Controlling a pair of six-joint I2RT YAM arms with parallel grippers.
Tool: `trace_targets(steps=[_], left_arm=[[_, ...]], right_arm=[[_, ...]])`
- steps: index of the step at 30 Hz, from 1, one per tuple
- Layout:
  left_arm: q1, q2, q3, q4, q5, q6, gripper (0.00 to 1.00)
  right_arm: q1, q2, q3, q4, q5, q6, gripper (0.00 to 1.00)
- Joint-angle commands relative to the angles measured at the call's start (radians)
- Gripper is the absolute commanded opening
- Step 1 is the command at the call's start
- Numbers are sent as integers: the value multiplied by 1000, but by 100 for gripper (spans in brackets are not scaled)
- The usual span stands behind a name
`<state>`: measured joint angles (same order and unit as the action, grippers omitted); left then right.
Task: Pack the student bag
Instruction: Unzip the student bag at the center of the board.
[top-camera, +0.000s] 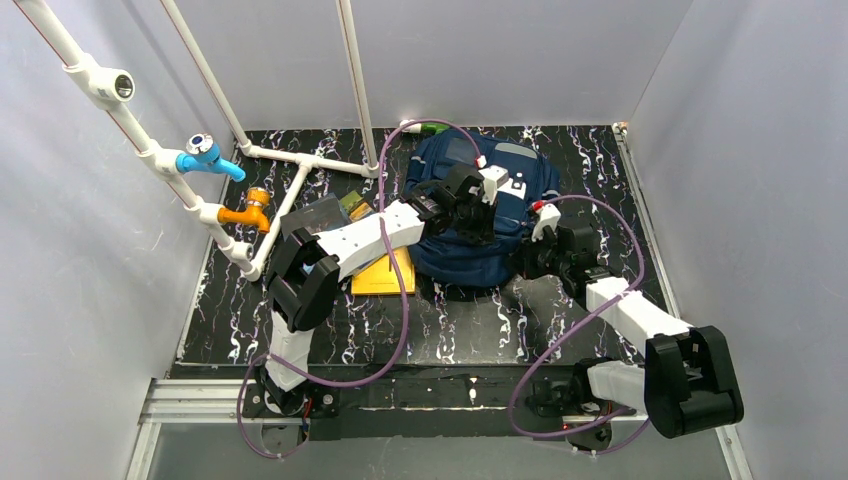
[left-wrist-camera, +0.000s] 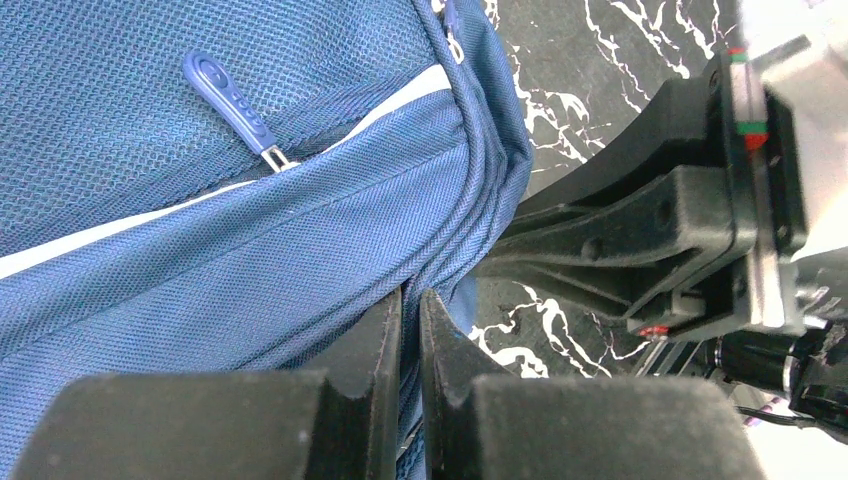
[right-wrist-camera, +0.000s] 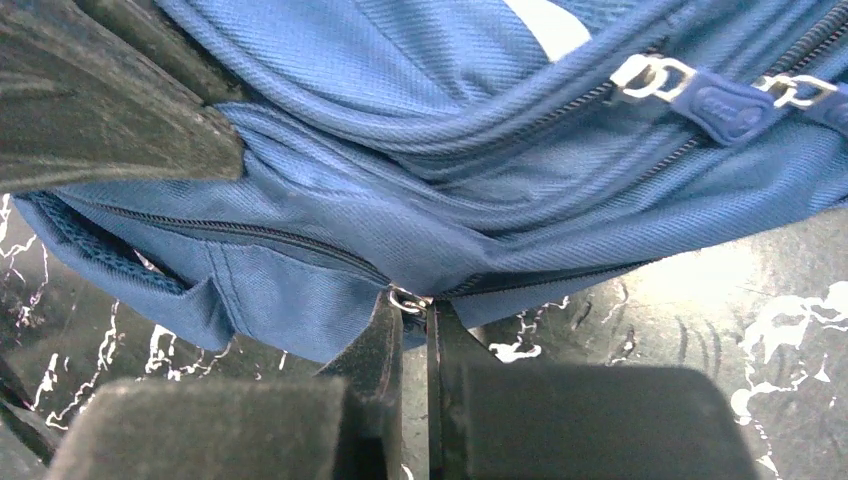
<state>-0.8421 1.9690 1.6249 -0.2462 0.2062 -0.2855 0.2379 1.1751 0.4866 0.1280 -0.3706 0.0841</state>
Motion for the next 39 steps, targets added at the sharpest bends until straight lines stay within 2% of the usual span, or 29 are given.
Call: trace_targets(steps=[1, 6, 10, 12, 16, 18, 21, 24, 29, 32, 36, 39], left_arm=[[27, -28, 74, 16, -6, -36, 0], [25, 30, 133, 27, 55, -110, 0], [21, 48, 142, 48, 86, -159, 0], [20, 51, 139, 55, 97, -172, 0], [18, 56, 148, 47, 134, -205, 0], [18, 42, 147, 23, 127, -207, 13], [18, -14, 122, -10, 90, -186, 42], [18, -101, 73, -39, 58, -158, 58], [18, -281, -97, -18, 28, -111, 68], [19, -390, -206, -17, -54, -116, 73], [30, -491, -348, -71, -219, -252, 70], [37, -549, -464, -48, -258, -421, 63]], right_arm=[[130, -32, 91, -138, 178, 55, 1], [284, -125, 86, -138, 296, 132, 1], [294, -218, 67, -153, 392, 158, 1], [294, -249, 79, -199, 475, 179, 1], [294, -268, 125, -299, 527, 200, 1], [294, -265, 155, -374, 556, 229, 1], [294, -259, 201, -498, 623, 310, 1], [294, -282, 225, -593, 634, 383, 1], [294, -319, 255, -642, 480, 395, 1], [294, -315, 282, -692, 463, 375, 1], [294, -297, 331, -771, 513, 385, 1], [294, -289, 341, -785, 507, 399, 1]])
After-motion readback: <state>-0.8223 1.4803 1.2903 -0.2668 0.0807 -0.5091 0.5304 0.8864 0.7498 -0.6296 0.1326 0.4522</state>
